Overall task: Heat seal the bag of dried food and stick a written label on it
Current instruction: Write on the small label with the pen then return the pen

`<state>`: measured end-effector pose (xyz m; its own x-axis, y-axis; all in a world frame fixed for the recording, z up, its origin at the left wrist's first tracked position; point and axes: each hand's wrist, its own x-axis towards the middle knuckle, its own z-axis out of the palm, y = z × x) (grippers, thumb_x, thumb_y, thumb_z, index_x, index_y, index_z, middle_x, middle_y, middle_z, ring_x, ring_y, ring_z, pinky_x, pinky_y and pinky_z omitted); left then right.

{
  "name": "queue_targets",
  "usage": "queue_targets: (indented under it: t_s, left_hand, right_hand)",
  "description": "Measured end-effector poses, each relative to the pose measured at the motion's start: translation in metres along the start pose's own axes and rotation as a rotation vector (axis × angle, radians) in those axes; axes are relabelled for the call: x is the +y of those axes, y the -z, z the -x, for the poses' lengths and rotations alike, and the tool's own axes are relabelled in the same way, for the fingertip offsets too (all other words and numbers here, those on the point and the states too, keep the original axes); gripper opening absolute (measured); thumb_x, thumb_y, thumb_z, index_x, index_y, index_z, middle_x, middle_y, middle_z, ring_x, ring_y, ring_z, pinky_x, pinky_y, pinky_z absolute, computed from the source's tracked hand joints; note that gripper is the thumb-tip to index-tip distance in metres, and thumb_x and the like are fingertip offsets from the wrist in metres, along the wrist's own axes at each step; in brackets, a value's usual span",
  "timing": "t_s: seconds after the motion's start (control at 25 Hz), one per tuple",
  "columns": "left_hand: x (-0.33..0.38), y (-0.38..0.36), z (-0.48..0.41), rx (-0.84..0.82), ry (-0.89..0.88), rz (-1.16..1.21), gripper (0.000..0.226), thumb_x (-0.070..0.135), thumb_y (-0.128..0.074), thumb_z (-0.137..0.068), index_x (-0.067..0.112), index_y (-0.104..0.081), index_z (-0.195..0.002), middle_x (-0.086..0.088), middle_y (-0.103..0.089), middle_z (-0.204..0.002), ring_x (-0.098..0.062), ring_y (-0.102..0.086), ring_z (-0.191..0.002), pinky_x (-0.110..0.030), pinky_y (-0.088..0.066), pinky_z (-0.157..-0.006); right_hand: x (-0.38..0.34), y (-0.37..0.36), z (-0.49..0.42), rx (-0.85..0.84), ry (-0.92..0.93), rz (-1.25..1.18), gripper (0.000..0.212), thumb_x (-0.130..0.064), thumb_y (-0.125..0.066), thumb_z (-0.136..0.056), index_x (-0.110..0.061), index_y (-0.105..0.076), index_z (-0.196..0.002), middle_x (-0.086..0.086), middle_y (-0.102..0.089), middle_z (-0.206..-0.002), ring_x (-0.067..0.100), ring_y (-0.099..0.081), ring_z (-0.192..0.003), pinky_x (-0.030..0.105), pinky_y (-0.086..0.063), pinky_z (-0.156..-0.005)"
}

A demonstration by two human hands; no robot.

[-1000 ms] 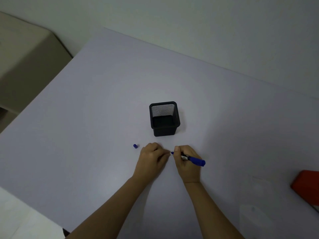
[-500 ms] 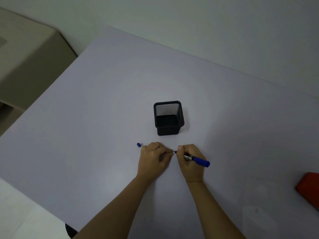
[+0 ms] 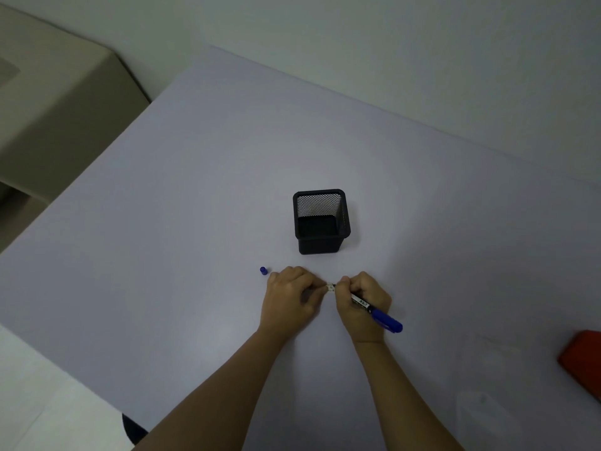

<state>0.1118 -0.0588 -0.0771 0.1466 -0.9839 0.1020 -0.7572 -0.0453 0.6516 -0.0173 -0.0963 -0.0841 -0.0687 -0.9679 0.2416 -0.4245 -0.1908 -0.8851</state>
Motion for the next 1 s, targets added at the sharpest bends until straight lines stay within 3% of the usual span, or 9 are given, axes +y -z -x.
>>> queue_targets:
  t_s: [0.56, 0.84, 1.0]
  left_hand:
    - [-0.0005, -0.0006, 0.0006, 0.018, -0.01, -0.009, 0.025, 0.038, -0.056, -0.083, 0.022, -0.074, -0.084, 0.005, -0.069, -0.079, -0.01, -0.059, -0.077, -0.033, -0.044, -0.07]
    - [-0.0007, -0.0007, -0.0007, 0.002, 0.0, -0.006, 0.022, 0.037, -0.058, -0.082, 0.022, -0.074, -0.084, 0.006, -0.069, -0.079, -0.011, -0.06, -0.077, -0.039, -0.048, -0.07]
    - [0.0004, 0.0004, -0.0011, 0.011, -0.009, -0.014, 0.022, 0.037, -0.057, -0.081, 0.022, -0.074, -0.083, 0.006, -0.069, -0.078, -0.011, -0.06, -0.077, -0.037, -0.046, -0.068]
  right_hand:
    - [0.0024, -0.0012, -0.0001, -0.015, 0.069, 0.023, 0.036, -0.02, -0.052, -0.078, -0.001, -0.041, -0.049, 0.012, -0.049, -0.043, 0.021, -0.045, -0.05, 0.004, -0.034, -0.044]
    - [-0.0014, -0.0013, -0.0021, 0.0, 0.116, 0.041, 0.034, -0.015, -0.052, -0.077, 0.0, -0.042, -0.048, 0.013, -0.048, -0.042, 0.022, -0.044, -0.052, 0.002, -0.033, -0.047]
    - [-0.003, -0.0016, -0.0029, 0.001, 0.097, 0.043, 0.034, -0.015, -0.052, -0.077, 0.0, -0.043, -0.048, 0.013, -0.05, -0.044, 0.021, -0.044, -0.052, 0.008, -0.036, -0.047]
